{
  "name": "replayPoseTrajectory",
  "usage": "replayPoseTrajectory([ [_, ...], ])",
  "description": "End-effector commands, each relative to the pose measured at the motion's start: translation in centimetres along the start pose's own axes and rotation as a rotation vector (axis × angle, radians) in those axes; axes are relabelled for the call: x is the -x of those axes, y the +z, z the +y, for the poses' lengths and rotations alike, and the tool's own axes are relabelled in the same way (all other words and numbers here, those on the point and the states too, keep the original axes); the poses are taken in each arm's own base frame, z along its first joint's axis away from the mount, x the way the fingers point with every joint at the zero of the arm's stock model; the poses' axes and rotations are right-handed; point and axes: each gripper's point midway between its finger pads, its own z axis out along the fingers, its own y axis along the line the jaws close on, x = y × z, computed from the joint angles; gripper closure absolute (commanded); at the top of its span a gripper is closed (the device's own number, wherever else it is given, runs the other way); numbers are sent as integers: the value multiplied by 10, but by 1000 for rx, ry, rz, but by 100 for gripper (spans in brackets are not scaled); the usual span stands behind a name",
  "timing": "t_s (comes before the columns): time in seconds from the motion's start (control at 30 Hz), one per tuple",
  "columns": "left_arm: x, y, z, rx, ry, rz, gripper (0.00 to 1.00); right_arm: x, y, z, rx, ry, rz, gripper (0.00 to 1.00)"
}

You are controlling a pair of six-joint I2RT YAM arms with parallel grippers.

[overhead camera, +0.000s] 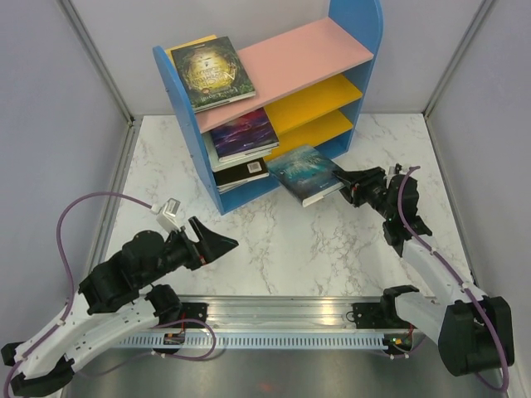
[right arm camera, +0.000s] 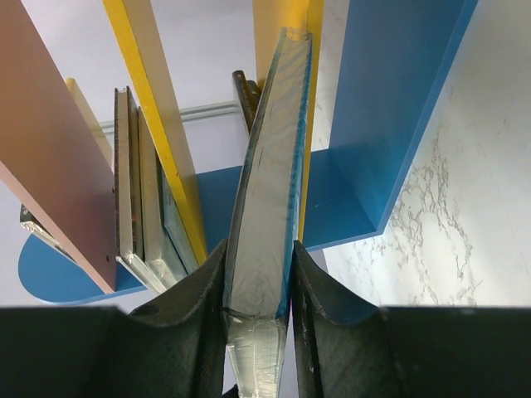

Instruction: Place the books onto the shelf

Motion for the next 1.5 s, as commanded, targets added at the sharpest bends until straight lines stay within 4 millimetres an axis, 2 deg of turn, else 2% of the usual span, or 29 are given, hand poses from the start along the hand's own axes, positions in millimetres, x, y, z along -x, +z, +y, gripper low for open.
replayPoseTrajectory([
  [0.0,13,-11,-8,-25,29,-58,0,-6,-14,120,346,-119,-17,100],
  [0.13,15,-14,-4,-15,18,-70,0,-1,-16,135,349,-158,-44,100],
  [0.17,15,-15,-4,-15,16,-73,0,2,-16,133,327,-170,-58,100],
  [0.23,15,-15,-4,-14,12,-73,0,9,-22,147,336,-198,-91,100],
  [0.33,15,-14,-3,-11,12,-75,0,17,-23,151,321,-212,-107,100],
  [0.47,18,-15,-4,-11,17,-85,0,21,-17,149,318,-199,-105,100],
  [0.53,20,-16,-4,-7,21,-92,0,22,-10,138,311,-157,-90,100],
  [0.67,22,-20,-4,-1,27,-101,0,16,-2,135,335,-134,-74,100],
  [0.77,24,-23,-3,5,27,-110,0,4,8,134,354,-119,-51,100],
  [0.8,24,-24,-3,6,28,-111,0,-5,15,127,345,-107,-27,100],
  [0.83,25,-24,-3,7,27,-116,0,-9,16,133,379,-94,-28,100],
  [0.9,25,-26,-1,11,25,-114,0,-24,27,129,380,-78,5,100],
  [0.97,25,-28,0,13,21,-118,0,-34,32,134,422,-65,21,100],
  [1.0,24,-29,1,17,21,-116,0,-46,41,126,411,-56,52,100],
  [1.03,26,-32,1,13,18,-123,0,-52,42,130,440,-55,64,100],
  [1.07,26,-33,3,15,15,-127,0,-56,51,123,426,-41,65,100],
  [1.1,26,-34,5,21,15,-127,0,-68,55,121,425,-38,88,100],
  [1.17,27,-40,4,12,7,-135,0,-78,61,121,435,-36,102,100],
  [1.2,28,-42,5,14,3,-142,0,-87,70,113,414,-39,116,100],
  [1.23,27,-44,8,22,1,-142,0,-92,72,118,427,-41,128,100],
  [1.27,28,-48,9,18,-7,-152,0,-97,81,110,406,-43,134,100],
  [1.33,28,-53,14,26,-16,-157,0,-106,88,113,413,-51,148,100],
  [1.37,30,-58,14,14,-30,-171,0,-112,95,105,393,-55,161,100],
  [1.43,29,-63,19,20,-40,-176,0,-120,103,106,393,-70,170,100],
  [1.47,30,-68,19,6,-49,-186,0,-128,111,98,372,-77,186,100],
])
